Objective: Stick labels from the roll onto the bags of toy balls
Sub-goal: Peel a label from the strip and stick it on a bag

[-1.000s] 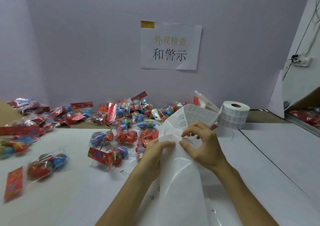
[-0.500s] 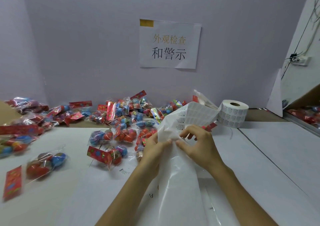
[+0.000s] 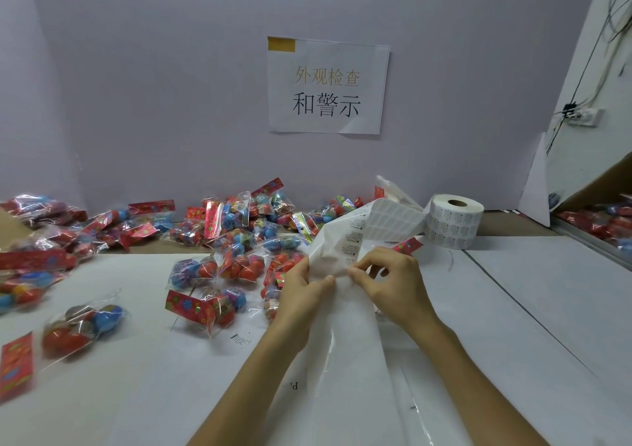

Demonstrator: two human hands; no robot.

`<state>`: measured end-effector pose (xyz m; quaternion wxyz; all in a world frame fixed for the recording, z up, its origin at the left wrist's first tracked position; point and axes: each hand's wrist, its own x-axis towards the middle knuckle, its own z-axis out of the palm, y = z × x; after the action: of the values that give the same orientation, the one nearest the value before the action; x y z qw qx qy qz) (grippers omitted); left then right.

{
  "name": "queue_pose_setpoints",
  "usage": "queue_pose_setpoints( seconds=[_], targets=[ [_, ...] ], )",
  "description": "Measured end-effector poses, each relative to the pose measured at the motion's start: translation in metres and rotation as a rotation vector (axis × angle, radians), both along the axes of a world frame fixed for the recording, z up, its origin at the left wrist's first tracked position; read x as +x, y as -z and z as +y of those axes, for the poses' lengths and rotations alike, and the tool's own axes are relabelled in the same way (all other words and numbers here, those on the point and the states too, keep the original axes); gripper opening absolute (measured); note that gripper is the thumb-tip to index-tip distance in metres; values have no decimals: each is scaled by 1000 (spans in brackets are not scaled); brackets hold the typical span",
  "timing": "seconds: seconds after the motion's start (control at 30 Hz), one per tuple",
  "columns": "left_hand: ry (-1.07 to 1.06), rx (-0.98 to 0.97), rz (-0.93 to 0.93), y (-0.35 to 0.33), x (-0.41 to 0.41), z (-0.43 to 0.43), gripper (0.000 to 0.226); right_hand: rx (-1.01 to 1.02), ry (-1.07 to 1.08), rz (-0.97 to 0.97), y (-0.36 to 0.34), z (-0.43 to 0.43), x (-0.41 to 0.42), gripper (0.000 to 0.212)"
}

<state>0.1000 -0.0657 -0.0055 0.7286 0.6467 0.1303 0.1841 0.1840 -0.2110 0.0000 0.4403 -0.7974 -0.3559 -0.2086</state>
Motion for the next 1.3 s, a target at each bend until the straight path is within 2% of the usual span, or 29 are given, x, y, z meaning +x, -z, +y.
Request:
queue_pose_setpoints(
  seconds=[0.23, 0.5, 0.6, 0.7, 0.8, 0.9, 1.0, 1.1, 1.3],
  targets=[
    [10, 79, 11, -4, -1, -2, 41, 77, 42, 165, -6, 0, -4, 16],
    [-5, 186, 20, -3, 2, -2, 57, 339, 184, 373, -10, -7, 3, 14],
    [-76, 222, 0, -4, 2, -1, 72, 503, 302, 313, -15, -17, 8, 19],
    [-230, 427, -61, -4, 2, -1, 69, 601, 339, 235, -18, -24, 8, 16],
    [-303, 521, -114, -3, 0, -2, 62, 646, 288, 223, -17, -23, 7, 3],
    [-248, 479, -131, -4, -1, -4, 48, 629, 249, 228, -17, -20, 8, 14],
    [-102, 429, -125, -3, -2, -5, 28, 605, 200, 238, -18, -18, 6, 28],
    [25, 408, -120, 0, -4, -9, 26, 591, 116, 268, -19, -18, 4, 37],
    [-66, 454, -178, 2, 3, -6, 13, 445, -251, 368, -21, -14, -3, 61]
  ],
)
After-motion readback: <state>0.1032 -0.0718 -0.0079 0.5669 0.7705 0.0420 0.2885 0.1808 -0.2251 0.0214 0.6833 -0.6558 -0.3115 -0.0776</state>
